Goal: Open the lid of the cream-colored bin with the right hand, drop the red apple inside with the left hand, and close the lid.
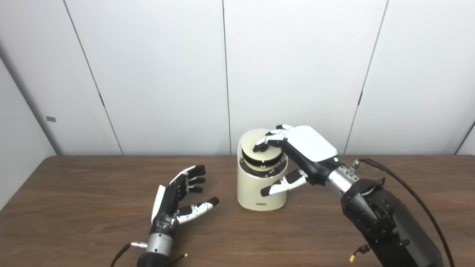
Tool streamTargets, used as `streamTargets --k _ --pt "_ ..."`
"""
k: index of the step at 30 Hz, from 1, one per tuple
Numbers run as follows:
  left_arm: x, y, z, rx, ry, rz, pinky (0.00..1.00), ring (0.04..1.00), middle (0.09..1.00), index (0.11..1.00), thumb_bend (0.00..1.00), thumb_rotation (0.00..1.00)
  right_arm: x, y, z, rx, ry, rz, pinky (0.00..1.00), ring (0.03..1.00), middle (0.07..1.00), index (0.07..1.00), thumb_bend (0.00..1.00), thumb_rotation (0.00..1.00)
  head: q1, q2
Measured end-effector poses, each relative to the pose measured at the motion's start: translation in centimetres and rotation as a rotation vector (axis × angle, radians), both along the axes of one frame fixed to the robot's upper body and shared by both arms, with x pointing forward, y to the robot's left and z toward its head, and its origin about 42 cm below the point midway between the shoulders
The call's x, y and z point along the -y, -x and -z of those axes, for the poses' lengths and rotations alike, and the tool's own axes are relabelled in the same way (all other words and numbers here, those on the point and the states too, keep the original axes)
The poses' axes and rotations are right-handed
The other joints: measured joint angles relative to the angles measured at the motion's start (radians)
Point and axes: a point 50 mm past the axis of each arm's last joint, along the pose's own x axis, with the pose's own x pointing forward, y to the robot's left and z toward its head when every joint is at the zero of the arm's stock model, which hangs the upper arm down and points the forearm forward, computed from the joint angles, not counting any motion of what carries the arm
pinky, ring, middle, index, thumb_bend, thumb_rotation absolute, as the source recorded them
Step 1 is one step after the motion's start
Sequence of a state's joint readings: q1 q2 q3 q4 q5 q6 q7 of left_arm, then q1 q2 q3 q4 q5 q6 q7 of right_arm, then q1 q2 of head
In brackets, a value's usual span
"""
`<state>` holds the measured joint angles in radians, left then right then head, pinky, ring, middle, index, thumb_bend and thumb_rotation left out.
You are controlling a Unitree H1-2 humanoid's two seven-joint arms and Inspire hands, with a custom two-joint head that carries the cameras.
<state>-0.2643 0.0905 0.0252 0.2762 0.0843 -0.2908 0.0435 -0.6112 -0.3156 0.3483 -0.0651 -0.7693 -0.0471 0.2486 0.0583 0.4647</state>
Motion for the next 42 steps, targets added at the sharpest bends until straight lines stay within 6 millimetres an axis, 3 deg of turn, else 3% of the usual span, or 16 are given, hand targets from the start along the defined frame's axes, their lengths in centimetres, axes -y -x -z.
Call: streamTargets --k 13,36,42 --pt "0.0 0.1 0.0 0.001 0.001 0.0 0.65 0.726 0.775 0.774 0.71 0.03 0.1 0.3 0.7 -0.016 0.002 -0.001 0.9 0.829 0.685 0.687 0.7 0.37 0.002 0.011" --pt "-0.2 0.8 0.1 -0.024 -0.007 -0.01 0.68 0.735 0.776 0.779 0.71 0.05 0.1 0.6 1.4 -0.047 0.037 0.01 0.9 0.84 0.677 0.7 0.72 0.35 0.005 0.034" --pt "-0.2 1.0 0.1 -0.034 -0.023 -0.016 0.68 0.728 0.774 0.78 0.71 0.06 -0.1 0.8 1.1 -0.057 0.068 0.021 0.92 0.85 0.681 0.707 0.71 0.39 0.006 0.043"
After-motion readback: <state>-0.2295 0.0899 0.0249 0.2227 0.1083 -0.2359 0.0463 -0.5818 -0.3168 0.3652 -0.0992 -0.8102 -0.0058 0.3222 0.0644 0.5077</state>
